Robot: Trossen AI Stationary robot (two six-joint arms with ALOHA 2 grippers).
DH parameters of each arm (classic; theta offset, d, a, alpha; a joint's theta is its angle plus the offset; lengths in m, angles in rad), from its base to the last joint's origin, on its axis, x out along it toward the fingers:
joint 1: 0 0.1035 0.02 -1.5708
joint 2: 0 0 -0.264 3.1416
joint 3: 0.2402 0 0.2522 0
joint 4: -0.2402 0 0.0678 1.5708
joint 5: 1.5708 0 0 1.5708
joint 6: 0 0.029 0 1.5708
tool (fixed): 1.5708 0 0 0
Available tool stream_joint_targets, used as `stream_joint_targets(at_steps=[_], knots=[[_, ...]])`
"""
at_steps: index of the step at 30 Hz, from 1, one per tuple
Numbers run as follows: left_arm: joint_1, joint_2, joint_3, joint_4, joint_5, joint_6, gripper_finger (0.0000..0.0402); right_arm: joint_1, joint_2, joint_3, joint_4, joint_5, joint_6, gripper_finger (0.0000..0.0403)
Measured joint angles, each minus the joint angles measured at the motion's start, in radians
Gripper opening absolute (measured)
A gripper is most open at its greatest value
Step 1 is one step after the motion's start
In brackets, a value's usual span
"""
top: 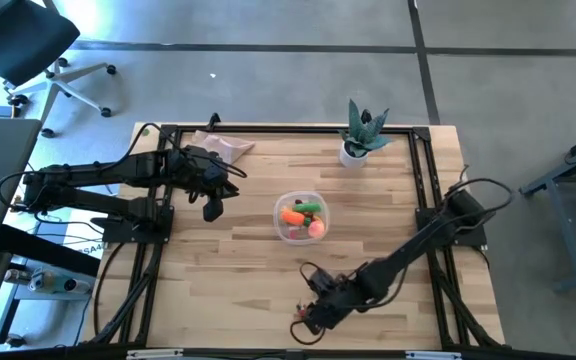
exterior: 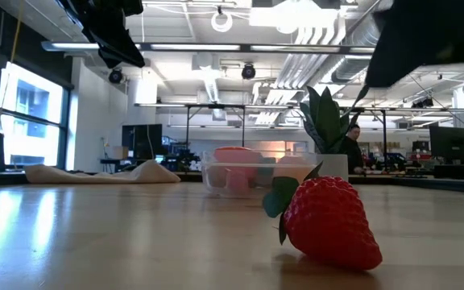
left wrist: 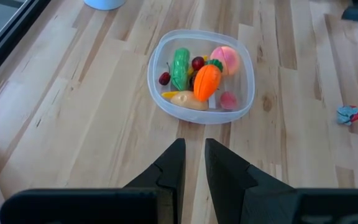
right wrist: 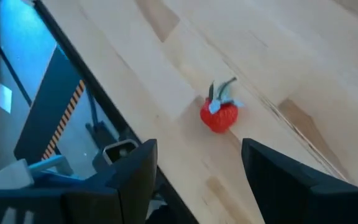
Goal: Pick and placing Produce into tupperware
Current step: Put the strawberry into the transparent bin
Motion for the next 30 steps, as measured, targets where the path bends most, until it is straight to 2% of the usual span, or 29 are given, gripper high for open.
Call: stream_joint_targets(at_steps=[16,30], knots=[[0.0,0.0,0.0,0.0,0.0,0.0,0.0051,-0.042,0.148,0.0,0.065,-0.121,0.036,0.0227],[0.0,0.0,0.0,0.0,0.0,0.0,0.0051,-0.049,0.166,0.0,0.096,-0.103,-0.011,0.0227]])
